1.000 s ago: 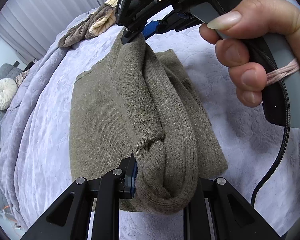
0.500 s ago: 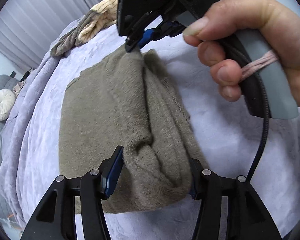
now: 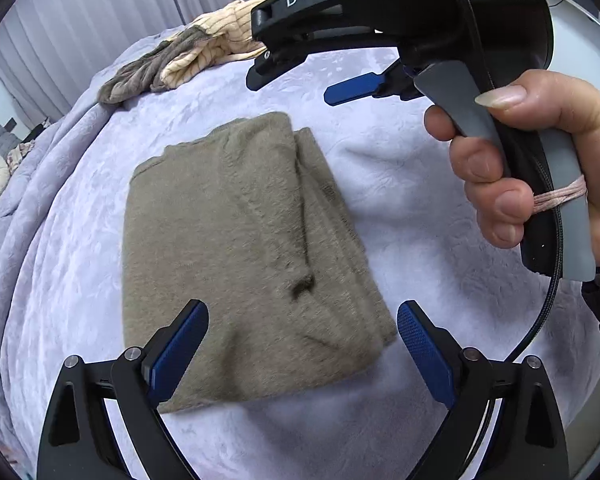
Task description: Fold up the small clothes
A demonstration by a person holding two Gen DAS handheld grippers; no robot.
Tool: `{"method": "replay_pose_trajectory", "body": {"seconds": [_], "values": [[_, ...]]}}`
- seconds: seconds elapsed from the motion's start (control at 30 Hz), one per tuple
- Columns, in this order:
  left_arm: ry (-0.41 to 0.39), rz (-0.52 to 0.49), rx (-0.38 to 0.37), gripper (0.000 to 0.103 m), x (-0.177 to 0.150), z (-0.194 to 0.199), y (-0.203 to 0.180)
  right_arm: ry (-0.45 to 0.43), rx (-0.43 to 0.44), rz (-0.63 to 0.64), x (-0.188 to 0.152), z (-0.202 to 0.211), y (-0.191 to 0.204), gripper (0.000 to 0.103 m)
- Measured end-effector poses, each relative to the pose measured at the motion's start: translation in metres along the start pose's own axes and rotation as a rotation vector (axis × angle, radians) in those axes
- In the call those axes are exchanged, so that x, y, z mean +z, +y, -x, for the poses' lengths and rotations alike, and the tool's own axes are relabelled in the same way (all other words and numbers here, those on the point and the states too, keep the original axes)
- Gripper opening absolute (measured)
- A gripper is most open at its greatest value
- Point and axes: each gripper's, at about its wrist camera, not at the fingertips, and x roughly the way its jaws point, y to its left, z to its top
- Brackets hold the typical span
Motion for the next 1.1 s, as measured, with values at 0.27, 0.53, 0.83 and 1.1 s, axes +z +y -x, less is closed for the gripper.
{"method": "replay_pose_trajectory", "body": {"seconds": [0.27, 0.53, 0.83, 1.1], "values": [[0.028, 0.154, -0.076, 0.096, -0.035, 0.003, 0.053, 0.105, -0.114, 0.01, -0.006, -0.069, 0.017, 0.07], [-0.007, 0.202, -0.263, 0.096, -0.036, 0.01, 0.053, 0.061, -0.098, 0.093, -0.001, -0.048, 0.031, 0.021], [0.011, 0.186, -0.268, 0.096, -0.04, 0.007, 0.05, 0.117, -0.174, 0.033, -0.005, -0.073, -0.007, 0.02], [-0.026, 0.282, -0.235, 0.096, -0.059, 0.012, 0.102, 0.033, -0.216, 0.144, -0.018, -0.02, 0.039, 0.035]]}}
